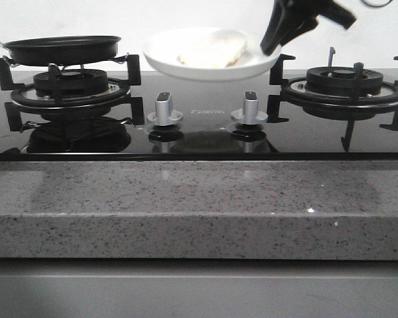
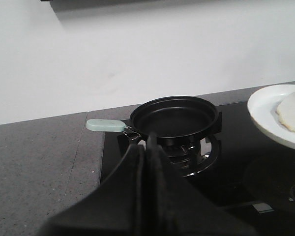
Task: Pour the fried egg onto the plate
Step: 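Lower the plate with the egg onto the stovetop center, right gripper, then open the right gripper and withdraw it upward from the plate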
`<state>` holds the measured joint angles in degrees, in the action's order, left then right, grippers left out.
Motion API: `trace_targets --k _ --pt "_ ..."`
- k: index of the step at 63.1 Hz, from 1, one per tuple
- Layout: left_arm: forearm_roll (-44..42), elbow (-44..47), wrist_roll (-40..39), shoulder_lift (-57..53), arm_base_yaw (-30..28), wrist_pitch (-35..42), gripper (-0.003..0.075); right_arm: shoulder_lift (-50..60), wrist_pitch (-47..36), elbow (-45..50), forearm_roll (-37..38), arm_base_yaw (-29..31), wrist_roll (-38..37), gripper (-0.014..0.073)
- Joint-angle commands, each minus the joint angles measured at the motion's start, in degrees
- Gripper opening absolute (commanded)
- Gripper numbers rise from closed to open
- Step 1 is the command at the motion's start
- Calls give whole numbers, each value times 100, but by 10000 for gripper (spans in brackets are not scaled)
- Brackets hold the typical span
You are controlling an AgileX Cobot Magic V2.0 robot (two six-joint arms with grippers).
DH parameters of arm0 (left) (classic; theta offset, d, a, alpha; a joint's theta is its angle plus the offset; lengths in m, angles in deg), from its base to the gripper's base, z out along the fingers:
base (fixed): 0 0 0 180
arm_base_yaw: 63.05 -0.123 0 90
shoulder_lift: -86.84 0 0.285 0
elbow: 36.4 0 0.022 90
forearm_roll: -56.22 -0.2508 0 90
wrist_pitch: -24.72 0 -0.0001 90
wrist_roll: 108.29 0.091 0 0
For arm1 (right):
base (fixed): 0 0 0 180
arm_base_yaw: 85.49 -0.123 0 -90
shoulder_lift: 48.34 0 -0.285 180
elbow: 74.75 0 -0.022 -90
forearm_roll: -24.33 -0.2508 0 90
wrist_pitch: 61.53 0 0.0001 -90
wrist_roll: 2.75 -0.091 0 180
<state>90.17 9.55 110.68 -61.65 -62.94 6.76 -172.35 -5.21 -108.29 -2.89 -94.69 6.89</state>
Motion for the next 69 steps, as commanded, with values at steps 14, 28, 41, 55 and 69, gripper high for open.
trace_targets --k 14,28,41,55,69 --pt "85 -166 -2 40 25 420 -20 -66 -100 -443 -102 26 -16 20" --pt "85 -166 -2 40 25 420 -20 -66 23 -448 -40 26 -16 154" --pt "85 -166 -2 40 25 420 -20 35 36 -448 -31 94 -16 183" --pt "85 -166 -2 40 25 420 -20 408 324 -449 -24 279 -16 -78" --pt "85 -166 -2 40 25 420 -20 723 786 -436 31 438 23 -60"
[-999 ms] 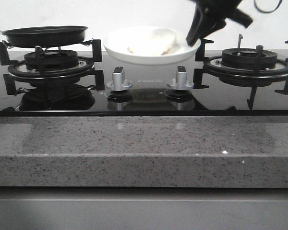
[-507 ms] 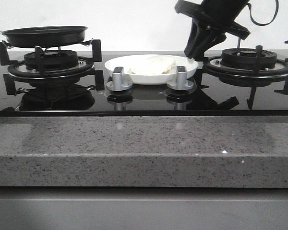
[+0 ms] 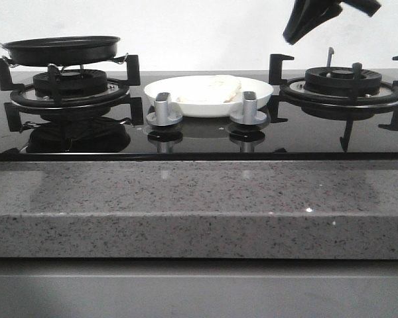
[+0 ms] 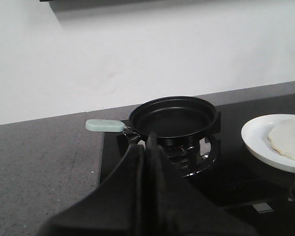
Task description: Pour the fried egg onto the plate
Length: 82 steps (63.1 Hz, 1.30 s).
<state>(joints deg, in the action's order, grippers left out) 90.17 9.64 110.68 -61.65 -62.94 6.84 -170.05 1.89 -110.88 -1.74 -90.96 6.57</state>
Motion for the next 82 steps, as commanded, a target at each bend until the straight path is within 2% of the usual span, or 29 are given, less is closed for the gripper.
trace_targets --k 1,10,21,31,51,66,82 --pt "85 -175 -2 40 25 412 -20 551 118 -163 -60 74 73 -60" --pt "85 -175 -2 40 25 412 -20 1237 -168 550 226 67 291 -60" --pt "85 -175 -2 40 25 412 -20 2888 -1442 2635 389 -3 693 -60" --pt "85 -175 -2 40 25 412 -20 4281 -2512 4380 536 -3 763 -60" --pt "85 -138 -2 40 25 322 -20 7053 -3989 6909 618 -41 763 -60" --pt "85 -138 -2 40 25 322 -20 8808 -4021 8152 623 -41 763 -60" --pt "85 -138 -2 40 25 313 -20 9331 -4057 8604 547 -41 763 -60"
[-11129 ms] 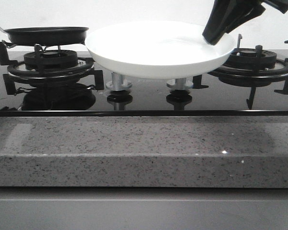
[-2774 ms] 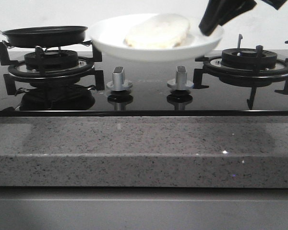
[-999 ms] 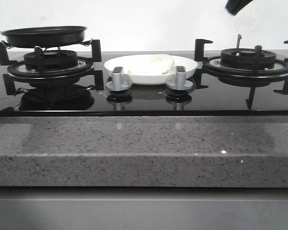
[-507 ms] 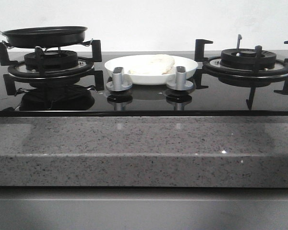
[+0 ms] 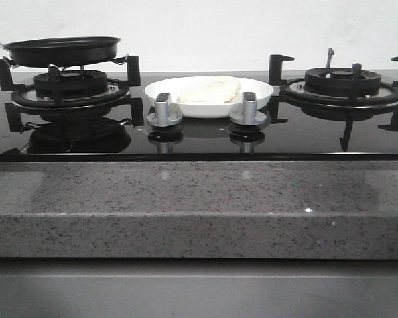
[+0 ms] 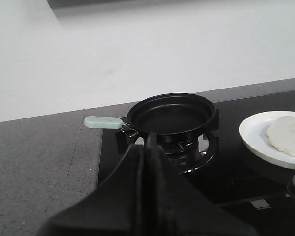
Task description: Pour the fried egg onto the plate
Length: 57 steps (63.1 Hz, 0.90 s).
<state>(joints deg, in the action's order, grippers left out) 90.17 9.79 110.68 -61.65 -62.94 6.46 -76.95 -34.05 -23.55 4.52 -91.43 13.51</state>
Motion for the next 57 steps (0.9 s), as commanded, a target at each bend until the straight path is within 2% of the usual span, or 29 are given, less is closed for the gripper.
trace_targets --k 1,57 --pt "85 -153 -2 40 25 351 -20 29 -436 -129 -105 6 69 -60" --pt "85 -153 -2 40 25 351 -20 29 -369 -129 -189 6 69 -60"
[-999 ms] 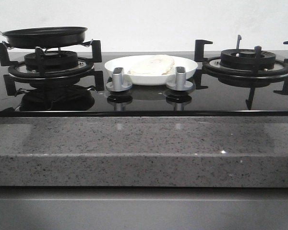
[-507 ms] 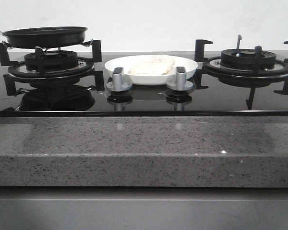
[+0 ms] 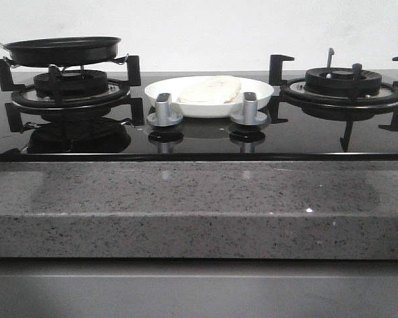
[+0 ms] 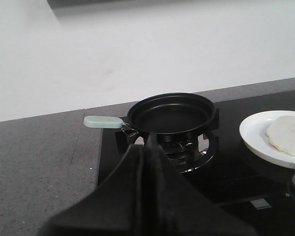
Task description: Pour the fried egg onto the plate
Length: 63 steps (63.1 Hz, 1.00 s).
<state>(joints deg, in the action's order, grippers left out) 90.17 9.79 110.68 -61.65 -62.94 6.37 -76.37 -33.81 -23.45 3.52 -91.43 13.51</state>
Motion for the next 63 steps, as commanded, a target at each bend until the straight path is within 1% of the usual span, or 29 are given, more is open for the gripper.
trace_targets --k 1,6,9,11,14,17,21,22,32,53,63 --pt "85 -153 -2 40 25 360 -20 -30 -394 -139 -89 6 69 -60" --pt "-96 -150 -38 40 25 337 -20 -30 -394 -139 -89 6 69 -60" --pt "-469 -122 -330 40 25 274 -20 -30 -394 -139 -89 6 69 -60" --pt "-955 -99 -843 37 25 262 -20 -30 -394 -139 -89 6 69 -60" --pt "-1794 -26 -1999 14 25 274 -20 -30 -394 -139 -89 6 69 -60" --pt "-2686 67 -2973 -24 25 319 -20 -30 -394 -139 -89 6 69 -60" --pt "-3314 238 -3732 -146 25 424 -20 -30 -394 -139 -89 6 69 -60" --pt "-3395 285 -3797 -181 25 455 -20 -30 -394 -139 -89 6 69 -60" --pt "-3437 981 -3811 -760 25 826 -20 -30 -394 -139 -89 6 69 -60" --pt "-3395 2532 -3811 -2509 131 825 -20 -30 -394 -139 -89 6 69 -60" --pt "-3245 2988 -3811 -2494 189 1433 -20 -30 -380 -139 -89 6 69 -60"
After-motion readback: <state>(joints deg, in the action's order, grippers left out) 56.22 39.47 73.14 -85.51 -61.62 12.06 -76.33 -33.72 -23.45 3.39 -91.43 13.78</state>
